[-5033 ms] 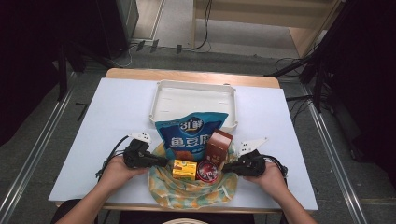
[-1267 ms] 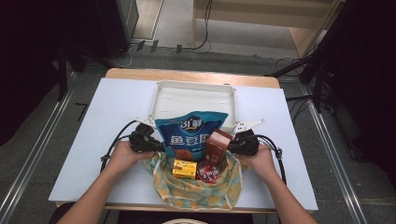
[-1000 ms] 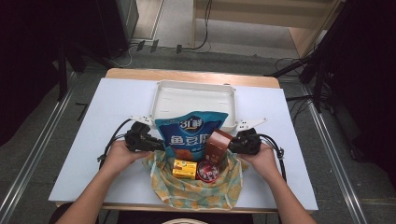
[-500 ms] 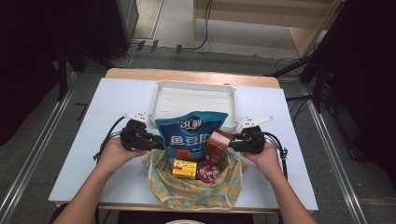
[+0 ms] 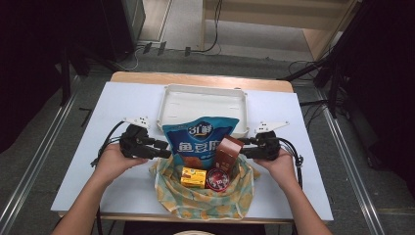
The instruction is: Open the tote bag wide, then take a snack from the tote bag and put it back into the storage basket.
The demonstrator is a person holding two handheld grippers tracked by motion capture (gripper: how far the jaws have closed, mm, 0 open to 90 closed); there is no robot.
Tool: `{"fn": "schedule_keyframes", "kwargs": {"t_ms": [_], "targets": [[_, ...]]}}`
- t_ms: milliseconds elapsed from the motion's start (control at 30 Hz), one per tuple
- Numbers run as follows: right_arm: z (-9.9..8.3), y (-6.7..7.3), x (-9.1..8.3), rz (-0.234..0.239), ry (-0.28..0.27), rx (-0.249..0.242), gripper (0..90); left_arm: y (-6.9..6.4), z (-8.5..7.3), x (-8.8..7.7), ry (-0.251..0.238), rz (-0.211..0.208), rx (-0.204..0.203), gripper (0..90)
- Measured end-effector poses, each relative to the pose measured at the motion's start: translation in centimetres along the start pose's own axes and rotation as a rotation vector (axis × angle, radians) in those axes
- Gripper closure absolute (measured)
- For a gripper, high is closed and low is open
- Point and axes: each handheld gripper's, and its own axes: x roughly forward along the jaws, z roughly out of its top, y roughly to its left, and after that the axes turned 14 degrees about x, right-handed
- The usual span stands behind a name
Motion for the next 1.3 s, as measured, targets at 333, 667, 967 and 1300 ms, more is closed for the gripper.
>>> {"fn": "schedule_keyframes", "kwargs": {"t_ms": [333,667,967,1300], "targets": [[0.0,-0.2,-0.3,-0.011,0.0,0.02,51.6,-0.3,0.2,-0.6,-0.007,0.002,0.005,48.0],[-0.1,-0.1,-0.7,-0.031,0.0,0.026,48.9,-1.1,1.0,-1.5,-0.009,-0.009,0.028,46.9],[-0.1,-0.4,-0.8,-0.038,-0.007,0.027,49.0,-2.4,2.0,-2.6,-0.019,-0.008,0.067,46.8],[-0.2,-0.2,-0.7,-0.014,0.001,0.021,49.8,-3.4,3.3,-3.1,-0.048,-0.019,0.092,46.7]]}}
